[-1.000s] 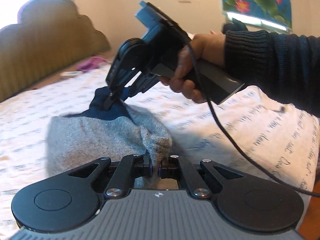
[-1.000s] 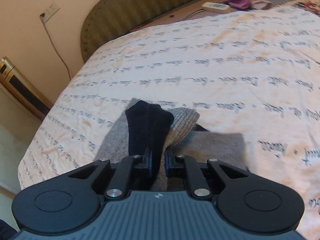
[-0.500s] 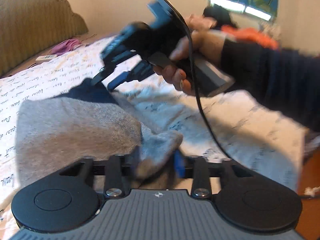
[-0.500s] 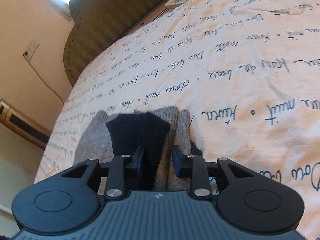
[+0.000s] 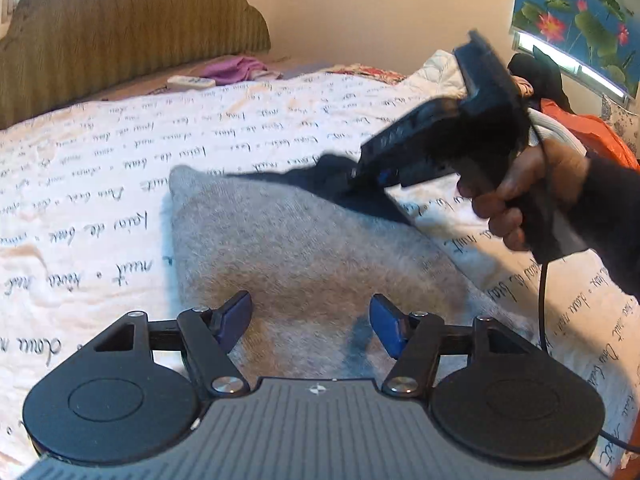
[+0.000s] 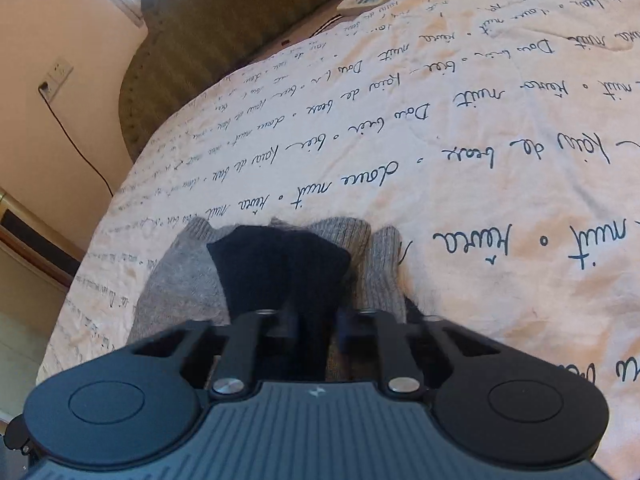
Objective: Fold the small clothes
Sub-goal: 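Fold the sweater bundle over with the right gripper and release both grippers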
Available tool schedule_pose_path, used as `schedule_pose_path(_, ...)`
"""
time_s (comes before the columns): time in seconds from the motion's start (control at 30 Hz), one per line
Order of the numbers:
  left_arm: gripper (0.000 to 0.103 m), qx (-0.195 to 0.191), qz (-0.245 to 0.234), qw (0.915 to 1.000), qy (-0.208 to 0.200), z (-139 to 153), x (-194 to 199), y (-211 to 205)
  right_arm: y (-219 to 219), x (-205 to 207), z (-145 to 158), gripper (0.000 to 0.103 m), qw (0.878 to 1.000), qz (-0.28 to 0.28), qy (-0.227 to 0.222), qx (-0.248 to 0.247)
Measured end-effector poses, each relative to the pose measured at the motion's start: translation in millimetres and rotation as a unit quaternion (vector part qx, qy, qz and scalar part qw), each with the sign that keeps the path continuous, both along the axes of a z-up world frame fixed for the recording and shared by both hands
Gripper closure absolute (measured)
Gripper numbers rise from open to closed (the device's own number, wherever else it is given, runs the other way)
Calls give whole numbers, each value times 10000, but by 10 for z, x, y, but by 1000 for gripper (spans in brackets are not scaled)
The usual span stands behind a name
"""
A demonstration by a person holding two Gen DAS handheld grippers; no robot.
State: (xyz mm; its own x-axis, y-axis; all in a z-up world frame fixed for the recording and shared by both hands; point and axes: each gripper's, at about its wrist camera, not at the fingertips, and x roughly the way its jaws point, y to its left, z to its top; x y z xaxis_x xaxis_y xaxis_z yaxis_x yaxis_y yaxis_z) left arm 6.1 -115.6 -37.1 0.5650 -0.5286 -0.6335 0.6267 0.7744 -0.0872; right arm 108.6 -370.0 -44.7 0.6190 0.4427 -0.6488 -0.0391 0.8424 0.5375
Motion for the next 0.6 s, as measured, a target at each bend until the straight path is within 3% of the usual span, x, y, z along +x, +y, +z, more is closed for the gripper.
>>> schedule_pose_path(0.07,33,-42,-162,9999,34,-21,-20,44,-66,-80,65,92,9999,-83,-126,-65)
schedule_pose_path(0.2,34,104,-146,9998,94,-116,14,51,-228,-153,-171,91,9992,-298,110,258)
schedule_pose_path(0.3,34,-21,-178,9998,-9,-32,-24,162,-244,-314,-92,80,9970,-523,30,573)
schedule_pose_path(0.37,33,130,-351,9987,-347,41,-169,255,-269,-531,12,54,9951,-627,-93,754)
schedule_pose_path(0.4,33,223,-458,9971,-560,74,-259,321,-283,-687,68,49,9942,-628,-249,832)
schedule_pose_path(0.5,25,518,-719,9907,-1030,41,-565,508,-295,-1162,166,46,9908,-442,-457,1195)
schedule_pose_path(0.6,26,877,-766,9884,-972,-153,-687,531,-231,-1503,148,46,9901,-271,-319,1338)
